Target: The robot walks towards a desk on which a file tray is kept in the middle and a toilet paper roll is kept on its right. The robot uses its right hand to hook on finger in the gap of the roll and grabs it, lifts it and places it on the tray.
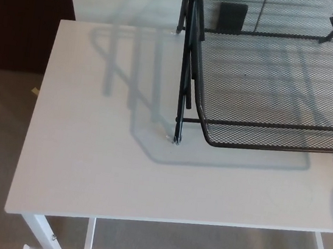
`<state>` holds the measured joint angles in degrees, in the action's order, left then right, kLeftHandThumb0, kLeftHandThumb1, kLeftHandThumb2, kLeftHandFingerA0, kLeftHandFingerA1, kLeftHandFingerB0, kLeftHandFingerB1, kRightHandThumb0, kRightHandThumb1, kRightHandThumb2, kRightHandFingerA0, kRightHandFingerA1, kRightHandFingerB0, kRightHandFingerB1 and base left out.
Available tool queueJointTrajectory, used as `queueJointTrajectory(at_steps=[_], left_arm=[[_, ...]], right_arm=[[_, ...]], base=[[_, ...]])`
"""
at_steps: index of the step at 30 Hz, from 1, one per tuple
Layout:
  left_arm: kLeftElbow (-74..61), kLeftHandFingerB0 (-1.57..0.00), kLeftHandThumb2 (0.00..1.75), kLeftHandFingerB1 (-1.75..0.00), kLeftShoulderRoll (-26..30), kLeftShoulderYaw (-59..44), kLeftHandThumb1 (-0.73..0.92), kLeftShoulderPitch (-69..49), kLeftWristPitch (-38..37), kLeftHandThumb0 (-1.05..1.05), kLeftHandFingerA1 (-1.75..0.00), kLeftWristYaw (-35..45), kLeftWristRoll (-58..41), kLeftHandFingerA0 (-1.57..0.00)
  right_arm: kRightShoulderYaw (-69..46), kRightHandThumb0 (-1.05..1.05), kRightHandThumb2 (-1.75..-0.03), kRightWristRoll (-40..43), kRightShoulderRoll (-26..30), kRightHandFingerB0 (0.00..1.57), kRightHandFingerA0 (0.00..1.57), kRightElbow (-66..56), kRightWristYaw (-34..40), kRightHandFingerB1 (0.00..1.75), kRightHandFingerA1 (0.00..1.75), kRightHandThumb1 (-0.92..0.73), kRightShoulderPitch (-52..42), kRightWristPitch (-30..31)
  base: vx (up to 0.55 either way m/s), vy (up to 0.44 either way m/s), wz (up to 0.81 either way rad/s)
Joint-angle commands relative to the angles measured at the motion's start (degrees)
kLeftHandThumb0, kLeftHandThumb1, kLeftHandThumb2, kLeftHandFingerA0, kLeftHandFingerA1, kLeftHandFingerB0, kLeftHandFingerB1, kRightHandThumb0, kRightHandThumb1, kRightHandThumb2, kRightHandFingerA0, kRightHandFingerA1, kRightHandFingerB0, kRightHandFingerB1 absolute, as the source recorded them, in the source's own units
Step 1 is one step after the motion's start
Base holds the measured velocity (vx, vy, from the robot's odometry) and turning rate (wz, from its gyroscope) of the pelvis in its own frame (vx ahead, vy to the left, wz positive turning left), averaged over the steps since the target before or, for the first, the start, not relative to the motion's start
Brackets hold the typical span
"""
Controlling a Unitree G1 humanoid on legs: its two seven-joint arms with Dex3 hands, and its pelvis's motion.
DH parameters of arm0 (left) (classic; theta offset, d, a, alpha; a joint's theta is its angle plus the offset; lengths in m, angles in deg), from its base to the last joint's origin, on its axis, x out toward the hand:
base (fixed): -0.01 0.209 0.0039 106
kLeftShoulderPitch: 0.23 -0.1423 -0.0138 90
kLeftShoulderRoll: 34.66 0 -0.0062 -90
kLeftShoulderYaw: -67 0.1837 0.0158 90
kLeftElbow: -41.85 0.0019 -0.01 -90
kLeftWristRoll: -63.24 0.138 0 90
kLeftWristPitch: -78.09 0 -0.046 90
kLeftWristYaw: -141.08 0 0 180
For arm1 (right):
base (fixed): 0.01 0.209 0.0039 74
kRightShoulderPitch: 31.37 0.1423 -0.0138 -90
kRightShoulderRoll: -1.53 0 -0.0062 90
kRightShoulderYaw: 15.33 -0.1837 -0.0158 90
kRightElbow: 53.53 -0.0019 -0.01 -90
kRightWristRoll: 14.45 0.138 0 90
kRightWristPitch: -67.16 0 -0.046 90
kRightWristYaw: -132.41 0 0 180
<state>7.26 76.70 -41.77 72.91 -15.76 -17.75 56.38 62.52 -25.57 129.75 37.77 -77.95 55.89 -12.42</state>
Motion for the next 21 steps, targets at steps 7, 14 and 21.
queueJointTrajectory(at_steps=[7, 14, 21], left_arm=[[0.71, -0.12, 1.08, -0.46, 1.4, 0.36, 0.85, 0.2, -1.66, -0.69, -0.54, -0.28, 0.9, -0.25], [-0.11, -0.13, 1.08, -0.46, 1.38, 0.18, 0.85, -0.63, -2.03, -0.69, -0.53, 0.4, 0.59, -0.23], [-3.24, -0.12, 1.07, -0.46, 1.04, -0.43, 0.85, -1.78, 0.64, -0.7, -0.52, 0.04, 0.05, -0.22]], right_arm=[[0.5, -0.27, -0.89, 0.62, 0.18, 0.02, 0.54, 0.96, -2.12, 0.44, 0.67, -0.43, 2.87, 1.41], [4.27, -0.36, -0.58, -0.91, 0.35, 0.15, 0.65, 2.72, -2.13, 0.27, 0.5, -0.6, 6.21, 1.39], [8.62, -0.36, -0.58, -2.04, 0.46, 0.18, 0.62, 8.03, -2.3, 0.28, 0.53, -0.59, 9.71, -0.48]], base=[[0.0, 0.0, 0.0], [0.0, 0.0, 0.0], [0.0, 0.0, 0.0]])
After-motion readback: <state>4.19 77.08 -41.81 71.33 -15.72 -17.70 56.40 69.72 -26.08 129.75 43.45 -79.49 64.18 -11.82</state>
